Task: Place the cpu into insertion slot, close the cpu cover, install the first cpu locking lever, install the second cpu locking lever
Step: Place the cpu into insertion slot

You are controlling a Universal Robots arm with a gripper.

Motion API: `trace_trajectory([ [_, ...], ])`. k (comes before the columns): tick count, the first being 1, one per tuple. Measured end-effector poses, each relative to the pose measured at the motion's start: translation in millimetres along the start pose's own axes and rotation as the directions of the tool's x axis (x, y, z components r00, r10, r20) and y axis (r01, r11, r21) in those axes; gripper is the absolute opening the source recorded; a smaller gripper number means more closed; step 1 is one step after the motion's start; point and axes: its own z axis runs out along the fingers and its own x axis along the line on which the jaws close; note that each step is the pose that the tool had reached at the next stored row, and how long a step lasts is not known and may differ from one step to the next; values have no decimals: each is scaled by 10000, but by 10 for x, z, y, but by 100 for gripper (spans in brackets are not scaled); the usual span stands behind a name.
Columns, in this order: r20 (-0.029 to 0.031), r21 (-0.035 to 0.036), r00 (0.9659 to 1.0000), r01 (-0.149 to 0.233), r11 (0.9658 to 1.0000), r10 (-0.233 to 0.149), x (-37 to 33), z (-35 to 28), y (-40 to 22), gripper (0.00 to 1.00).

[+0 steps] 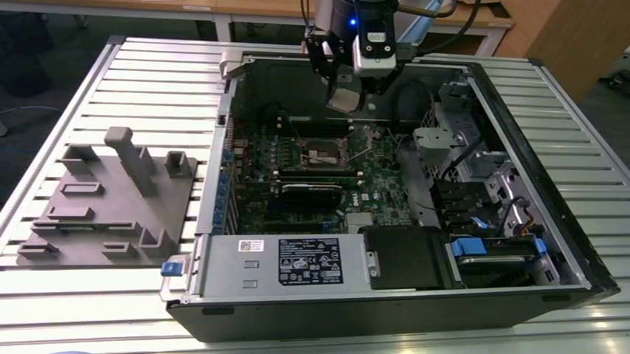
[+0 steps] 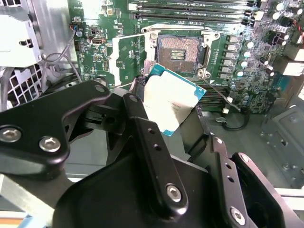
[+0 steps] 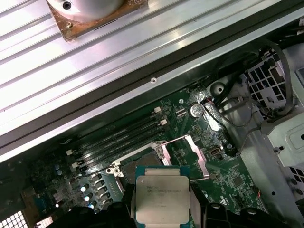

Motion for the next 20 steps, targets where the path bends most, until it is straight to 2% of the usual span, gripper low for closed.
trace_trajectory([
  [14, 4, -1, 10000, -53, 10000, 53, 0, 0, 0, 54],
  [17, 31, -7, 9992, -397, 9992, 397, 0, 2, 0, 54],
  [20, 75, -18, 9955, -947, 9955, 947, 0, 4, 0, 54],
])
